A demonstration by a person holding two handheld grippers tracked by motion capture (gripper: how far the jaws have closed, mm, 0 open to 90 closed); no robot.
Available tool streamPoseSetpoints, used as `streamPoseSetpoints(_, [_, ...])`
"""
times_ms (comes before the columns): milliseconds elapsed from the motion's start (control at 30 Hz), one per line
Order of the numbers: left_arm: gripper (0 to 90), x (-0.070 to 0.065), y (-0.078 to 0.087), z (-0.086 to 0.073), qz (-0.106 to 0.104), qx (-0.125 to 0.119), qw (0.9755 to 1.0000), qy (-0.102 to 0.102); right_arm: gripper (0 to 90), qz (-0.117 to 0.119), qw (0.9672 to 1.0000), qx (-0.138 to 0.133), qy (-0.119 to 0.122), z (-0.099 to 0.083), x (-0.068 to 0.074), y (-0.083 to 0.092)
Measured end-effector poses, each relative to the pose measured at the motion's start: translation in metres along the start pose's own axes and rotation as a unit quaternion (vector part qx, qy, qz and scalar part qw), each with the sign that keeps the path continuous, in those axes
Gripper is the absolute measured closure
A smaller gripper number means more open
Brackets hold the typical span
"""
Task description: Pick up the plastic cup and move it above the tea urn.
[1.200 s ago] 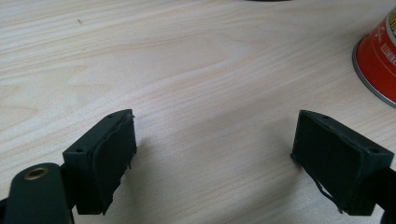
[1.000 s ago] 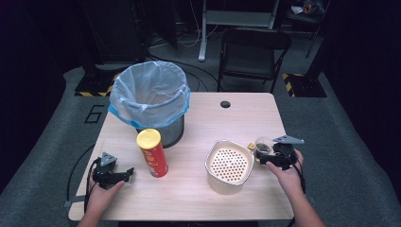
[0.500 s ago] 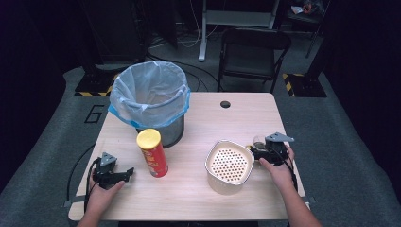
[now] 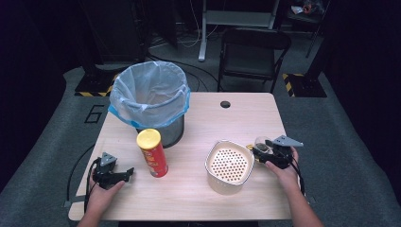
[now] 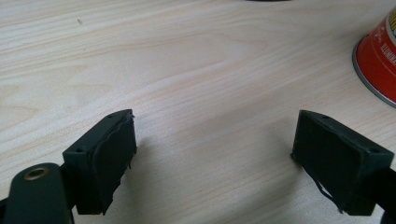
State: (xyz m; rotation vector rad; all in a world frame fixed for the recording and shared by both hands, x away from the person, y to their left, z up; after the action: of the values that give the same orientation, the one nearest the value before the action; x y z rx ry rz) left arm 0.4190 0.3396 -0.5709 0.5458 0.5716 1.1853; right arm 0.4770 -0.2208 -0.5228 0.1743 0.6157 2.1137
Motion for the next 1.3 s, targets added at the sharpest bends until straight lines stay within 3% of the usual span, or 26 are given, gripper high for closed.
streamPoseSetpoints(100, [13.0, 0.0, 0.0, 0.0, 0.0, 0.0, 1.0, 0.0, 28.5, 0.001, 1.0, -0.002, 0.004, 0.0, 0.0, 0.0])
streamPoseSetpoints(167, [13.0, 0.0, 0.0, 0.0, 0.0, 0.0, 1.0, 0.0, 28.9, -0.009, 0.9994, -0.004, 0.034, 0.001, 0.002, 0.0])
streamPoseSetpoints(233, [13.0, 0.0, 0.0, 0.0, 0.0, 0.0, 1.0, 0.0, 29.0, -0.013, 0.9987, -0.007, 0.049, 0.001, 0.003, -0.002])
streamPoseSetpoints(433, [13.0, 0.0, 0.0, 0.0, 0.0, 0.0, 1.0, 0.0, 30.1, -0.009, 0.9994, -0.018, 0.026, 0.0, -0.001, -0.005])
streamPoseSetpoints(733, [13.0, 0.0, 0.0, 0.0, 0.0, 0.0, 1.0, 0.0, 32.1, 0.007, 0.9998, -0.016, 0.014, 0.008, 0.003, -0.001])
streamPoseSetpoints(900, [13.0, 0.0, 0.0, 0.0, 0.0, 0.0, 1.0, 0.0, 32.6, 0.016, 0.9985, -0.027, 0.045, 0.035, 0.007, 0.009])
streamPoseSetpoints(933, [13.0, 0.0, 0.0, 0.0, 0.0, 0.0, 1.0, 0.0, 33.0, 0.025, 0.9977, -0.028, 0.057, 0.048, 0.009, 0.012])
streamPoseSetpoints(1000, [13.0, 0.0, 0.0, 0.0, 0.0, 0.0, 1.0, 0.0, 33.1, 0.03, 0.997, -0.028, 0.066, 0.052, 0.01, 0.012])
streamPoseSetpoints(1033, [13.0, 0.0, 0.0, 0.0, 0.0, 0.0, 1.0, 0.0, 33.4, 0.037, 0.9959, -0.027, 0.078, 0.067, 0.012, 0.014])
streamPoseSetpoints(1067, [13.0, 0.0, 0.0, 0.0, 0.0, 0.0, 1.0, 0.0, 33.4, 0.037, 0.9959, -0.027, 0.078, 0.067, 0.012, 0.014])
streamPoseSetpoints(1100, [13.0, 0.0, 0.0, 0.0, 0.0, 0.0, 1.0, 0.0, 33.7, 0.044, 0.9944, -0.033, 0.09, 0.08, 0.014, 0.016])
streamPoseSetpoints(1133, [13.0, 0.0, 0.0, 0.0, 0.0, 0.0, 1.0, 0.0, 33.7, 0.044, 0.9944, -0.033, 0.09, 0.08, 0.014, 0.016])
streamPoseSetpoints(1167, [13.0, 0.0, 0.0, 0.0, 0.0, 0.0, 1.0, 0.0, 33.9, 0.053, 0.9927, -0.047, 0.098, 0.095, 0.015, 0.017])
streamPoseSetpoints(1200, [13.0, 0.0, 0.0, 0.0, 0.0, 0.0, 1.0, 0.0, 33.9, 0.053, 0.9927, -0.047, 0.098, 0.095, 0.015, 0.017])
streamPoseSetpoints(1300, [13.0, 0.0, 0.0, 0.0, 0.0, 0.0, 1.0, 0.0, 34.5, 0.077, 0.9887, -0.066, 0.11, 0.12, 0.019, 0.018])
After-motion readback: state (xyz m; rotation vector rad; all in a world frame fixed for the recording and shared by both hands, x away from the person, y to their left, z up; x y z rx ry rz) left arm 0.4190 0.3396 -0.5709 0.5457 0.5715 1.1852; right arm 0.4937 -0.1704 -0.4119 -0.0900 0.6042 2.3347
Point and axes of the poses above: each handheld gripper's, and its own axes: y roughly backward along the jaws, z roughly out of its top, x roughly to its left, the point moved 6 cm from there along -y, roughly forward along the jaws, and after that the axes turned 9 degrees about y, right-handed, at the moved point
